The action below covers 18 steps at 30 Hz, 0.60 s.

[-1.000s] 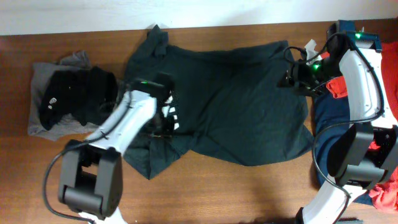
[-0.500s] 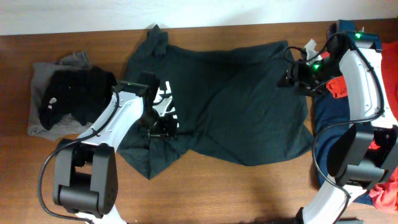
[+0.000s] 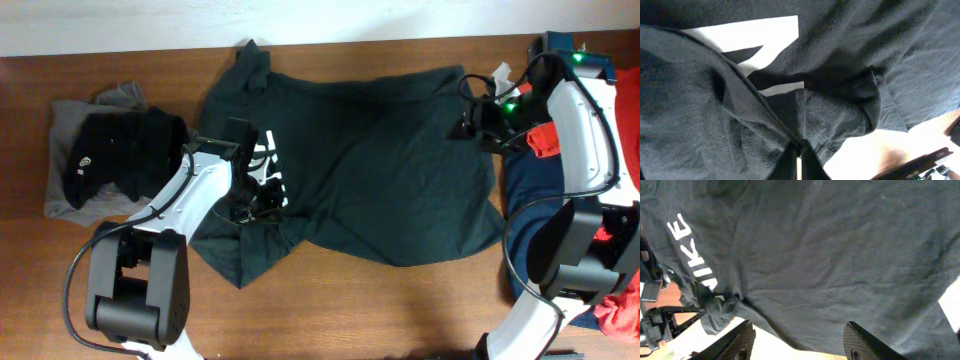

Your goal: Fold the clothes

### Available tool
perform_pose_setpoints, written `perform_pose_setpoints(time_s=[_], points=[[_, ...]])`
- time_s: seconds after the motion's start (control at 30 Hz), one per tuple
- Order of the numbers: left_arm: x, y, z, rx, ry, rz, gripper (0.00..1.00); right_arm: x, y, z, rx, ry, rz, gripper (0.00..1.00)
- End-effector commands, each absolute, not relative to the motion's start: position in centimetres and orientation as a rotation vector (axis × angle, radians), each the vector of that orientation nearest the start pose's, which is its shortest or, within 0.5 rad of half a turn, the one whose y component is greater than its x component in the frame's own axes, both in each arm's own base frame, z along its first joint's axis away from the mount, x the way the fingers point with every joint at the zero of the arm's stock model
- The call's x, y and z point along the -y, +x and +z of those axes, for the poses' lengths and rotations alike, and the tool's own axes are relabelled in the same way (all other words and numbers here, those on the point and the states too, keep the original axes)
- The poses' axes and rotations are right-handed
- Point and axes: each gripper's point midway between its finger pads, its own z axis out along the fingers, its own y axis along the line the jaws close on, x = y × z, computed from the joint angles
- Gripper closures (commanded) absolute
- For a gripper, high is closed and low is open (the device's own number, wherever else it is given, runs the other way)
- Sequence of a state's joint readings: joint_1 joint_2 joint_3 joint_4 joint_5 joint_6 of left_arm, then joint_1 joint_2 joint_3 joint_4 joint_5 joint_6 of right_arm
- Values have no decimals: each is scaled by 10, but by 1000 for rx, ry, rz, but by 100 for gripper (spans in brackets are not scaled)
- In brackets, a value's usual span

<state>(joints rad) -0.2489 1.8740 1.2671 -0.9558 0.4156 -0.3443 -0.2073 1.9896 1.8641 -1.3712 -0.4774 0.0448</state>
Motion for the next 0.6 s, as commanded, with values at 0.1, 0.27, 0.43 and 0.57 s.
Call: perform_pose_setpoints(time_s=[0.1, 0.27, 0.43, 0.57], points=[[133, 333, 60, -3098, -230, -668, 99, 53, 395, 156, -2898, 556, 668, 38], [136, 358, 92, -2902, 96, -738, 98, 70, 388, 156, -2888, 633, 675, 38], [150, 336, 85, -2883, 572, -632, 70, 71, 391, 156, -2878, 625, 669, 38], [160, 322, 75, -2882, 829, -378, 52, 71, 392, 156, -2873, 622, 667, 38]])
